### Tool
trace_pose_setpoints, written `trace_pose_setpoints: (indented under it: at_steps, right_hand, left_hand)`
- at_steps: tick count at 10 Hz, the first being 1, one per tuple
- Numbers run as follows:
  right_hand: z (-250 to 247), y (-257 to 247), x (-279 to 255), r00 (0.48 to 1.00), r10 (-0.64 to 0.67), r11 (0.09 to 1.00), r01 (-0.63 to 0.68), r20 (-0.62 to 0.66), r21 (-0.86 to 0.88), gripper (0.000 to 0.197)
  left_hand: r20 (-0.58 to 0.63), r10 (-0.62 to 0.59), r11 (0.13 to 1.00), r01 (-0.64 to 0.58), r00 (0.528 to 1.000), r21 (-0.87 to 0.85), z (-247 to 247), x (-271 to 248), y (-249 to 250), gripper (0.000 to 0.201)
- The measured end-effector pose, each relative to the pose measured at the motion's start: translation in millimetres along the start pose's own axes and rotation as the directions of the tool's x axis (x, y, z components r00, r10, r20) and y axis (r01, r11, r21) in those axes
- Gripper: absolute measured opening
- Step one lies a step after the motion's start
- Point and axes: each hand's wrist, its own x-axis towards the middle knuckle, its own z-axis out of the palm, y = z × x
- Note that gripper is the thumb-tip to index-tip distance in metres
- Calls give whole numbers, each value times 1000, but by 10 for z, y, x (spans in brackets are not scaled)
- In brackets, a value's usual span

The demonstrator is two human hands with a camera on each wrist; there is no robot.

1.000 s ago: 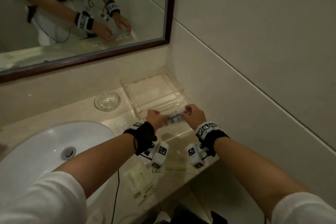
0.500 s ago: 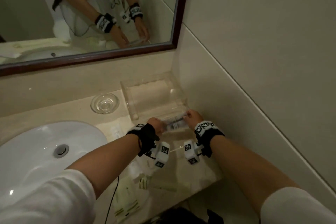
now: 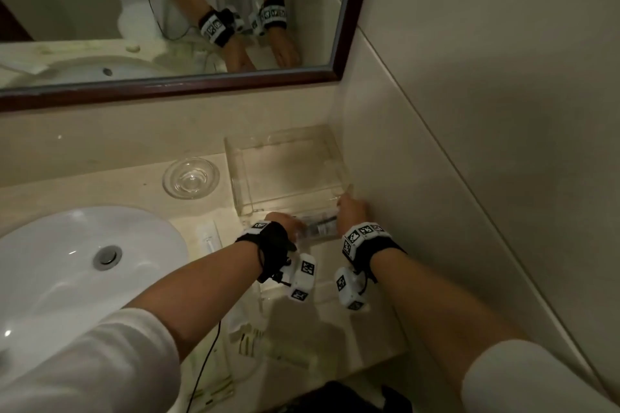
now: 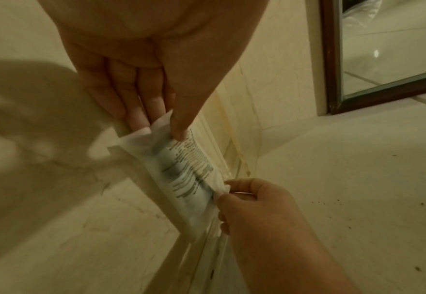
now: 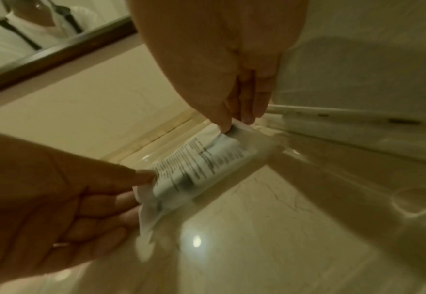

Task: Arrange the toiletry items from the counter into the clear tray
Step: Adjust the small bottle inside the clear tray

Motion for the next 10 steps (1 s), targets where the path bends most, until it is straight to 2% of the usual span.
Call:
trace_pose_setpoints:
  at_steps: [1, 2, 3, 4, 6, 7, 8, 9, 10]
  right_hand:
    - [58, -3, 29, 999, -39, 998, 37, -35, -58, 28]
    - [106, 10, 37, 997, -52, 996, 49, -49, -68, 33]
    - [129, 48, 47, 997, -59, 998, 58, -53, -25, 38]
    - [175, 70, 51, 995, -82, 997, 81, -57, -14, 34]
    - [228, 123, 54, 995, -94, 994, 95, -22, 50, 33]
    - [199, 139, 79, 996, -92, 993, 93, -17, 78, 31]
    - [184, 176, 72, 991, -132, 988, 132, -11, 79, 30]
    - [141, 195, 67, 988, -149, 983, 144, 42, 115, 37]
    - [71, 221, 63, 976, -184, 974, 166, 115, 155, 55]
  left_hand:
    - [0, -14, 993, 14, 1000, -117, 36, 118, -57, 37]
    - [4, -86, 963, 84, 996, -255, 29, 95, -61, 37]
    - [9, -70, 967, 70, 997, -245, -17, 65, -78, 34]
    - [25, -68, 967, 72, 997, -245, -38, 103, -94, 31]
    - [-11, -52, 975, 48, 999, -215, 9, 130, -172, 10]
    - [-54, -44, 975, 31, 998, -220, 36, 86, -166, 14]
    - [-71, -61, 983, 47, 996, -179, 32, 35, -130, 9]
    - [-72, -53, 989, 42, 996, -142, 24, 64, -120, 10]
    - [-60, -55, 991, 48, 997, -123, 18, 54, -110, 14]
